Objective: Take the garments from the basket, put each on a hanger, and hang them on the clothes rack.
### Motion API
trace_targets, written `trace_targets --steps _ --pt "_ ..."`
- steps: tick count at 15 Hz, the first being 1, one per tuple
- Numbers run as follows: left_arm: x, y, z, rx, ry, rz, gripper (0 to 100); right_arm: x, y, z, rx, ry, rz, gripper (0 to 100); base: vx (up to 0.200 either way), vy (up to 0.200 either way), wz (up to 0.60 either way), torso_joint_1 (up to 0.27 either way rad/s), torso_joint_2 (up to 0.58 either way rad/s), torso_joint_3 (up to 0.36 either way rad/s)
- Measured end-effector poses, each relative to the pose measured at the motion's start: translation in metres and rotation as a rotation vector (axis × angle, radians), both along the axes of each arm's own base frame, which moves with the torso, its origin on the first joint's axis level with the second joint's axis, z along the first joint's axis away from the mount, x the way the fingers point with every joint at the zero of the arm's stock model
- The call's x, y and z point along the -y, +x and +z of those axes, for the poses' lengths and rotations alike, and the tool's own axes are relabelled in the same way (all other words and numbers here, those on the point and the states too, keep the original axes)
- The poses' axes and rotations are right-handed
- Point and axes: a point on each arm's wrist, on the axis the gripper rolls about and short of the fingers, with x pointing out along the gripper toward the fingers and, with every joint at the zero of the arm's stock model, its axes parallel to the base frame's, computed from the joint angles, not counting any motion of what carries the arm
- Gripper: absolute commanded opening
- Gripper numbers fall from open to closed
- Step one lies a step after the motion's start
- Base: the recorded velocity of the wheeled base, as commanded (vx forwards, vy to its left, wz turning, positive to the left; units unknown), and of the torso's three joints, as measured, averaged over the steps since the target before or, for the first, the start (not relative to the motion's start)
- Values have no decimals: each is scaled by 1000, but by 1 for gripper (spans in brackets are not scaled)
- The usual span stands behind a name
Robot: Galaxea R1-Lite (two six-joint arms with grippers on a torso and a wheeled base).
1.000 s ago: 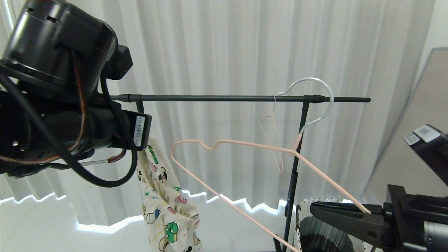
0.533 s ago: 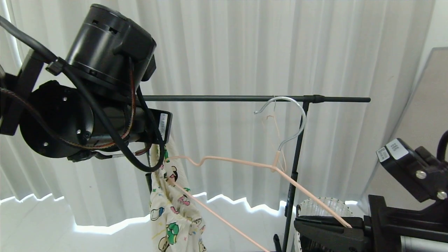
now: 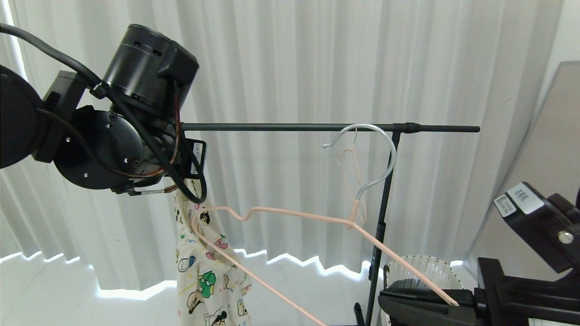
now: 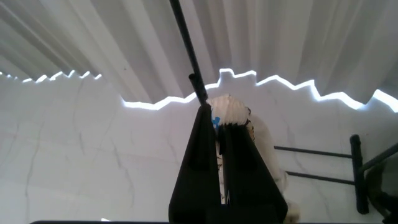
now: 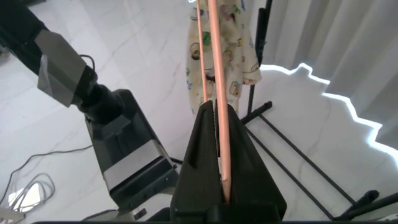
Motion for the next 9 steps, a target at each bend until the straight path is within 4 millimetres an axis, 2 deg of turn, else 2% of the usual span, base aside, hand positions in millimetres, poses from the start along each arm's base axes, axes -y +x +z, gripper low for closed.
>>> trace_targets --steps 3,9 --pt "6 -2 -1 -2 0 -23 0 -7 2 2 8 15 0 0 0 0 0 0 0 0" --pt "10 -8 2 9 -6 -43 0 -25 19 1 27 55 -45 0 0 0 0 0 0 0"
